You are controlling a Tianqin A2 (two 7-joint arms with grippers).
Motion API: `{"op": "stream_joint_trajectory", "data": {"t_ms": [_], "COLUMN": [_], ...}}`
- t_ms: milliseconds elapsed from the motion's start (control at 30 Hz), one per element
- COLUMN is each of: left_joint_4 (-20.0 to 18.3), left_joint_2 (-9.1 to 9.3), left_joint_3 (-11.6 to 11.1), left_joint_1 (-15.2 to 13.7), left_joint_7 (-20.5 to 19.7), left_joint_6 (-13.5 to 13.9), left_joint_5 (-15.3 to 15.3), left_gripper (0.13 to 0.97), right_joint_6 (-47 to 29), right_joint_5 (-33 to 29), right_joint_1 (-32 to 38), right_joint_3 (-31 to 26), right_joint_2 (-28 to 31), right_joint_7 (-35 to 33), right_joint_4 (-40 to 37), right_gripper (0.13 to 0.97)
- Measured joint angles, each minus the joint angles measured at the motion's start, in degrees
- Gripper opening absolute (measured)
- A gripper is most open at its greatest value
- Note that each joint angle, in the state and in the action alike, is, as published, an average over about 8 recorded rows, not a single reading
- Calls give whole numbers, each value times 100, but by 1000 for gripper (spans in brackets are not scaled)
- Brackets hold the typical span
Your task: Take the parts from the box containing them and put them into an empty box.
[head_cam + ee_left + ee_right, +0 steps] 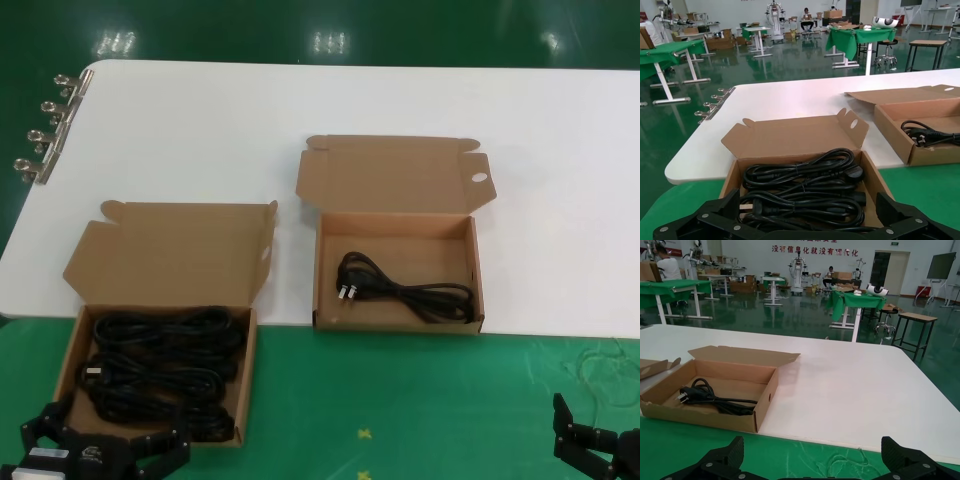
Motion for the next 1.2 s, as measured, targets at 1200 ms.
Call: {"op": "stream_joint_trajectory", "data": {"t_ms": [1200], "left_joint_4": [0], "left_joint_2": [0], "left_joint_3": [0], "left_joint_1": [0], "left_joint_7": [0], "left_joint_6": [0], "left_joint_5": [0], "left_gripper": [966], "right_joint_6": [0], "right_joint_5": [0], "right_joint_1": [0], "right_joint_3": [0], "right_joint_2": [0], "right_joint_7": [0], "right_joint_4": [0], "right_gripper": [966]}}
